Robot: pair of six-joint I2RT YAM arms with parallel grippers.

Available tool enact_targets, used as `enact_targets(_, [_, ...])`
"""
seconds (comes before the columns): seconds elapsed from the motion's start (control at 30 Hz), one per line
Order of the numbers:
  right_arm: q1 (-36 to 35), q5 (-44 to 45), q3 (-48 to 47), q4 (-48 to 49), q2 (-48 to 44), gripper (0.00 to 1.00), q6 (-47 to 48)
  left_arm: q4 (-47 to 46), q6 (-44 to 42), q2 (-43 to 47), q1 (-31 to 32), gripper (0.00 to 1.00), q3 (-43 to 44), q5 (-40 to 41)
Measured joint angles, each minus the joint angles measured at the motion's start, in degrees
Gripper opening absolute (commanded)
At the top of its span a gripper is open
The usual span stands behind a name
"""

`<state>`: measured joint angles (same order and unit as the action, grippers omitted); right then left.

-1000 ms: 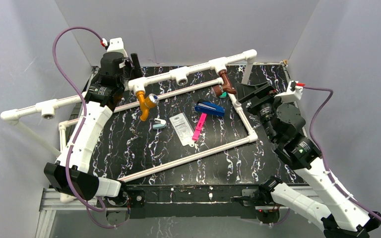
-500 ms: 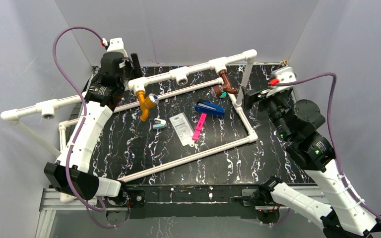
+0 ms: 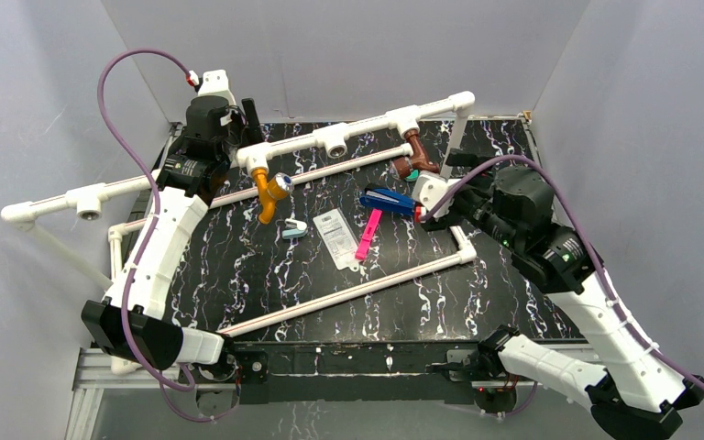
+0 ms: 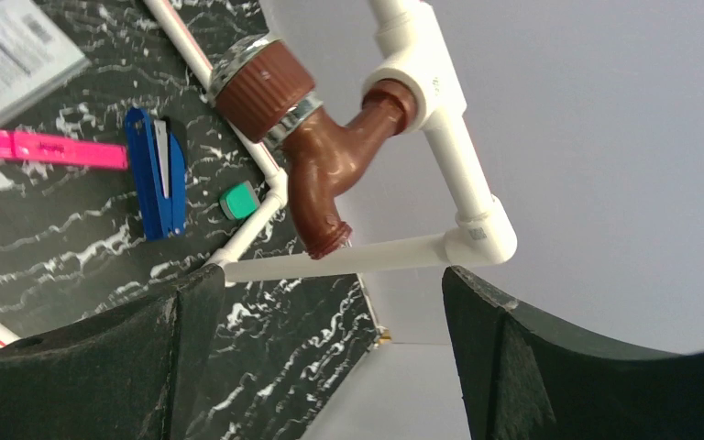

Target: Install the water faucets

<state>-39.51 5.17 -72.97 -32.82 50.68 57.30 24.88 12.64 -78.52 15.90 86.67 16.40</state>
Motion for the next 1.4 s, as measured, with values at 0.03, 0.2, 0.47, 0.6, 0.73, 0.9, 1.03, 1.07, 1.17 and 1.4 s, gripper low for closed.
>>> enact_targets(0.03, [0.0,0.0,0.0,-0.4,0.3,0.95,1.2,0.0,0.0,0.0,0.0,0.72,0.0,0.0])
enact_targets(0.2, [0.0,0.0,0.8,0.0,1.2,0.92,7.1,0.0,0.0,0.0,0.0,0.72,0.0,0.0])
enact_targets(0.47, [-0.5,0.9,8.3,9.7,0.7,0.89,15.2,0.0,0.0,0.0,0.0,0.72,0.0,0.0])
enact_targets(0.6, [-1.6,2.8,12.4,16.1,1.1,0.87,20.3,0.0,0.0,0.0,0.0,0.72,0.0,0.0])
enact_targets(0.73, [-3.9,6.5,14.7,23.6,2.3,0.83,25.5,0.0,0.0,-0.1,0.0,0.72,0.0,0.0])
enact_targets(0.9, [-7.3,11.3,15.8,31.6,5.1,0.8,30.1,0.0,-0.1,-0.2,0.0,0.72,0.1,0.0])
enact_targets(1.03, [-8.5,13.8,17.0,36.0,6.8,0.7,32.0,0.0,-0.2,-0.4,0.0,0.72,0.2,0.1])
enact_targets(1.07, [-8.6,14.5,17.5,37.2,7.3,0.67,32.3,0.0,-0.2,-0.4,0.0,0.72,0.2,0.1])
enact_targets(1.17, [-9.0,16.2,18.6,39.4,8.4,0.58,33.0,0.2,-0.3,-0.4,0.1,0.72,0.3,0.1])
enact_targets(1.4, [-9.7,19.5,20.2,44.3,8.8,0.3,32.6,0.3,-0.5,-0.5,0.1,0.72,0.3,0.2])
